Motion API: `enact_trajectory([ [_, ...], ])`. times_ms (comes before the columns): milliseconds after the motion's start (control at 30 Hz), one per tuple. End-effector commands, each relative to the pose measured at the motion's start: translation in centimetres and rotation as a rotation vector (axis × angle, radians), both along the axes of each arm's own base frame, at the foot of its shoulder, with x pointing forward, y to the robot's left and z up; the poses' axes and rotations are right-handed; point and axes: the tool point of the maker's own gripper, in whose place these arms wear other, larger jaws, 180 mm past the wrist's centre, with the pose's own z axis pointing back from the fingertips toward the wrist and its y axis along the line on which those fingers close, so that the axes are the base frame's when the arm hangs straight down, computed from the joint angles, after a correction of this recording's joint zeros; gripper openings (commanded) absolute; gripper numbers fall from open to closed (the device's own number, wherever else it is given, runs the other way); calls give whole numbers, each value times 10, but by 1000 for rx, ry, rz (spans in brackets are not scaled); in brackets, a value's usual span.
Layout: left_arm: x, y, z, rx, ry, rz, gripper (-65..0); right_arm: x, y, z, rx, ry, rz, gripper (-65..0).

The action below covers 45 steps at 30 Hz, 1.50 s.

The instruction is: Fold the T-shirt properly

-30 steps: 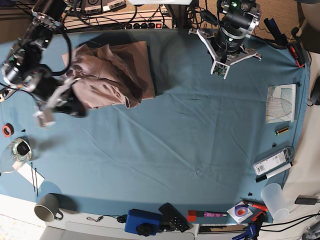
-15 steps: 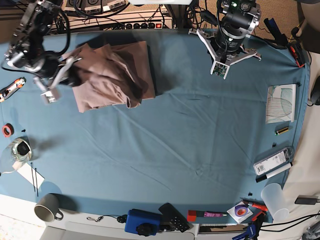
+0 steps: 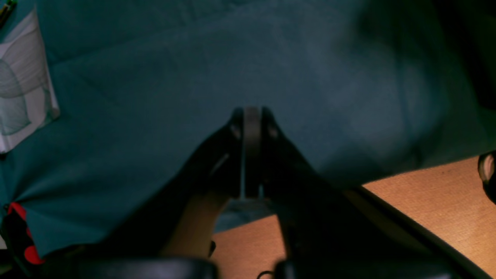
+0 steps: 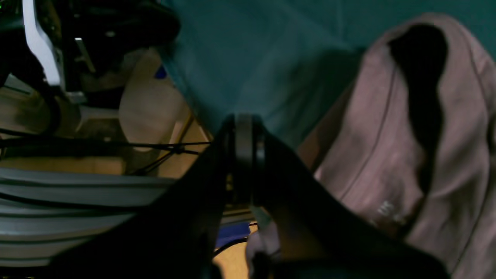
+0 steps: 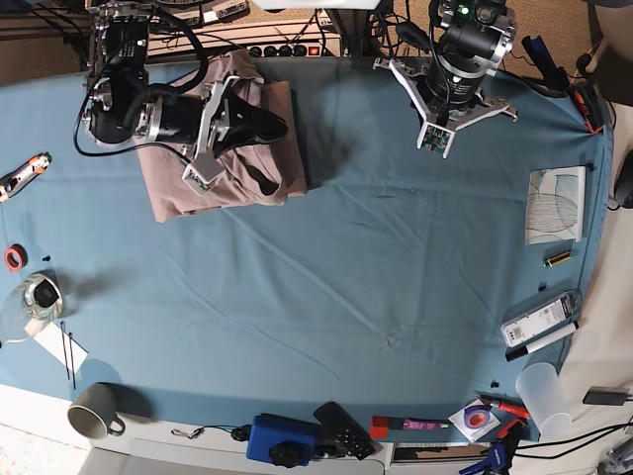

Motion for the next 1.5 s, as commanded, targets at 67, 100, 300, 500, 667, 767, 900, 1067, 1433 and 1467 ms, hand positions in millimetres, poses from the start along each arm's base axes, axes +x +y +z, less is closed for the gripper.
enact_trajectory([
  [67,4,-1,8,-8,-37,2,-650,23,-18,21,4,-90,-66,-650],
  [100,5,-1,8,-9,-40,1,-650,29,-27,23,-13,-106,-96,-650],
  [300,12,-3,16,-17,-100,-4,-650,60,-86,13,-219,-162,-280,-650],
  [500,19,8,21,55,-151,3,-650,68,-86,-23,-171,-23,-284,-650],
  [667,20,15,23,103,-164,9,-650,61,-72,-61,-143,124,-236,-650],
  [767,18,16,20,109,-141,14,-650,57,-63,-74,-140,173,-203,-650],
  [900,15,21,17,140,-121,23,-650,57,-58,-65,-127,158,-177,-650],
  [1067,12,29,15,165,-101,56,-650,77,-77,-26,-135,8,-246,-650],
  [1433,17,78,14,145,-80,178,-650,54,-113,24,-195,-161,-361,-650],
  [1467,16,81,13,118,-72,187,-650,46,-113,22,-207,-153,-358,-650],
])
